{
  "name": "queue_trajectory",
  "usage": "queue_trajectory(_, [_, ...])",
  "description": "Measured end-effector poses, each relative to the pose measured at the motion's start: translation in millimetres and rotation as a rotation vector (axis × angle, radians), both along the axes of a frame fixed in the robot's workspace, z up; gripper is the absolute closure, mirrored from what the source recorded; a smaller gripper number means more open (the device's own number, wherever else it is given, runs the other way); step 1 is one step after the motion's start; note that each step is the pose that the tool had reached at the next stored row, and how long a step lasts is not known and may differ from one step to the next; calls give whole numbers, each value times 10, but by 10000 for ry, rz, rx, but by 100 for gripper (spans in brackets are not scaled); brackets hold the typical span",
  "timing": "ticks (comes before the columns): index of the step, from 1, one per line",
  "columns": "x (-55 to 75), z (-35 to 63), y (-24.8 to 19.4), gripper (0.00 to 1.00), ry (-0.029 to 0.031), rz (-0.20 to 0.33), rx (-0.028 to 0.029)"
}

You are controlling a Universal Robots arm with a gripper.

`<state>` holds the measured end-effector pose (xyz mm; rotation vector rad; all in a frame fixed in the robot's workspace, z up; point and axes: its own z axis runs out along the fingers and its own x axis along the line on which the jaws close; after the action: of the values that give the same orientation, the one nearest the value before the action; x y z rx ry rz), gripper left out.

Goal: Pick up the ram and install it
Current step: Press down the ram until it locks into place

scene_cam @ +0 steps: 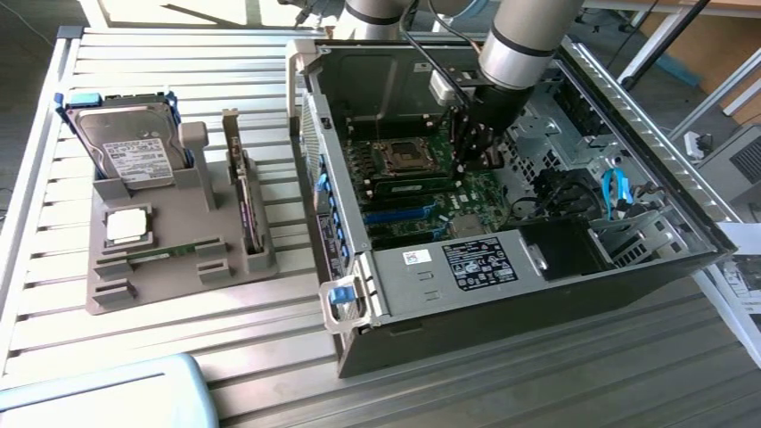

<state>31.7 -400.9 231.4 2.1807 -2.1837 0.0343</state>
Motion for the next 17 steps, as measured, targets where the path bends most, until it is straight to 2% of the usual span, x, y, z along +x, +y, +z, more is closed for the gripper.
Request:
queue_trajectory(5, [0, -16, 1, 89, -13, -1, 0])
queue_trajectory(6, [1, 5, 3, 89, -37, -1, 16])
queue_trajectory(9, [0, 86, 1, 89, -47, 0, -14])
queue_trajectory(12, [0, 116, 1, 89, -50, 0, -22])
queue_trajectory(17, [-234, 92, 4, 89, -57, 0, -23])
